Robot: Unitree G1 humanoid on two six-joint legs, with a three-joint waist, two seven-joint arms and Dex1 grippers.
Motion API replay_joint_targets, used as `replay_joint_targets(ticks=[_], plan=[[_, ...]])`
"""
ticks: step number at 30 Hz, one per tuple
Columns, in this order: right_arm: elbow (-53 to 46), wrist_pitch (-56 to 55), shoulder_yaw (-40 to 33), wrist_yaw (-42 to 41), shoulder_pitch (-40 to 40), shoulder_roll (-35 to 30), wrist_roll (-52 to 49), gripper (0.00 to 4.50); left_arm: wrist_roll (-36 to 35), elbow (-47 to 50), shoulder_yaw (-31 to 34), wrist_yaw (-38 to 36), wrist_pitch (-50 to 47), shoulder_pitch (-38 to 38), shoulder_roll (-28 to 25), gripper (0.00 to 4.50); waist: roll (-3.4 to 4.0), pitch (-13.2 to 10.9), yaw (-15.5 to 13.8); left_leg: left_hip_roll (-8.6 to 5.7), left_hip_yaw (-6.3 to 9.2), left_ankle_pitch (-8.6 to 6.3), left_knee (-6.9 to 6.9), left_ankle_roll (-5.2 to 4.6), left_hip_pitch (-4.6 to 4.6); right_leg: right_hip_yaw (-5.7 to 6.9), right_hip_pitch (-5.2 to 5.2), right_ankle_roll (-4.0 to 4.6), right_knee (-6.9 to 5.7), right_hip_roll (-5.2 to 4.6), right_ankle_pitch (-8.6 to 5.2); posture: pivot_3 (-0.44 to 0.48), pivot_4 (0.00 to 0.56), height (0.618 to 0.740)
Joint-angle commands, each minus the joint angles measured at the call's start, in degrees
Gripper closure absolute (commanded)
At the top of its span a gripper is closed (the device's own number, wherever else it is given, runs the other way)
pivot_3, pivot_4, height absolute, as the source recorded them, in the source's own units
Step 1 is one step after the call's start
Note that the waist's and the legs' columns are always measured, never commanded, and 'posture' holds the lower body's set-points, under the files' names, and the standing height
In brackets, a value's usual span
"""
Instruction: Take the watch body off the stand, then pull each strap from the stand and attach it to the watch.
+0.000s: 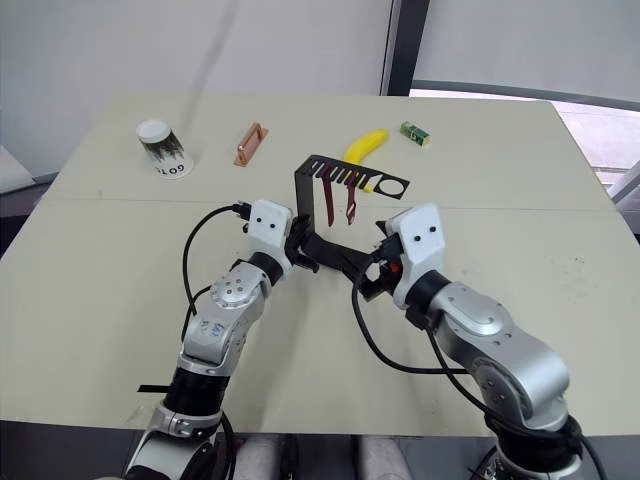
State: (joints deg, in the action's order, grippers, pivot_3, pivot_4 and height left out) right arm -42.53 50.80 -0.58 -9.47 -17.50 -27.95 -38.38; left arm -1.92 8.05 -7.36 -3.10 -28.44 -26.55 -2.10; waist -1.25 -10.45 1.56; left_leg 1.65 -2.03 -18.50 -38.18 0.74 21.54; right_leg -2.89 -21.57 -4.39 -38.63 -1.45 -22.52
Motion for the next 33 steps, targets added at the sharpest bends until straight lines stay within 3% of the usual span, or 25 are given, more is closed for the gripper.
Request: replay_joint_targets(ticks=[1, 6, 23, 26, 28, 33], plan=[[4.2, 2.4, 5.0, 12.2, -8.0, 9.3, 7.5, 0.00, 3.1, -1.5, -0.4, 3.7, 4.4, -2.3, 2.0, 4.45, 0.00, 0.0, 0.1, 0.00, -0.01, 0.00, 0.01, 0.01, 0.00, 0.00, -0.02, 0.00, -0.01, 0.00, 0.00, 0.000, 0.150, 0.740], [5.0, 4.1, 6.5, 15.0, -9.6, 13.3, 10.4, 0.00, 3.8, -1.4, -0.7, 3.6, 5.0, -2.3, 2.2, 4.45, 0.00, 0.0, 0.1, 0.00, -0.02, 0.03, 0.00, 0.06, 0.00, -0.02, -0.09, 0.00, -0.06, -0.01, 0.00, 0.000, 0.150, 0.740], [4.0, 3.6, 8.2, 16.5, -9.7, 15.9, 19.2, 0.00, 4.7, 6.5, -2.9, 3.0, 1.2, 3.0, 2.8, 4.45, 0.00, 0.0, 0.1, -0.01, -0.04, 0.03, 0.05, 0.06, 0.05, -0.01, -0.14, 0.00, -0.13, -0.03, 0.00, 0.000, 0.150, 0.740], [3.8, 3.5, 8.7, 15.4, -9.5, 15.7, 20.5, 0.90, 4.8, 6.1, -3.0, 2.9, 1.2, 2.7, 3.1, 4.50, 0.00, 0.0, 0.1, -0.01, -0.04, 0.03, 0.06, 0.06, 0.05, -0.01, -0.14, 0.00, -0.13, -0.03, 0.00, 0.000, 0.150, 0.740], [3.8, 3.3, 9.5, 14.7, -9.5, 15.3, 21.3, 1.82, 4.8, 5.7, -3.1, 2.6, 1.4, 2.7, 3.1, 4.50, 0.00, 0.0, 0.1, -0.01, -0.04, 0.03, 0.05, 0.06, 0.05, -0.01, -0.14, 0.00, -0.13, -0.03, 0.00, 0.000, 0.150, 0.740], [3.9, 2.1, 11.2, 13.5, -9.6, 15.3, 23.7, 1.82, 4.9, 5.6, -3.2, 2.3, 1.8, 2.9, 3.0, 4.50, 0.00, 0.0, 0.1, -0.01, -0.03, 0.03, 0.06, 0.06, 0.05, -0.01, -0.14, 0.00, -0.13, -0.03, 0.00, 0.000, 0.150, 0.740]])
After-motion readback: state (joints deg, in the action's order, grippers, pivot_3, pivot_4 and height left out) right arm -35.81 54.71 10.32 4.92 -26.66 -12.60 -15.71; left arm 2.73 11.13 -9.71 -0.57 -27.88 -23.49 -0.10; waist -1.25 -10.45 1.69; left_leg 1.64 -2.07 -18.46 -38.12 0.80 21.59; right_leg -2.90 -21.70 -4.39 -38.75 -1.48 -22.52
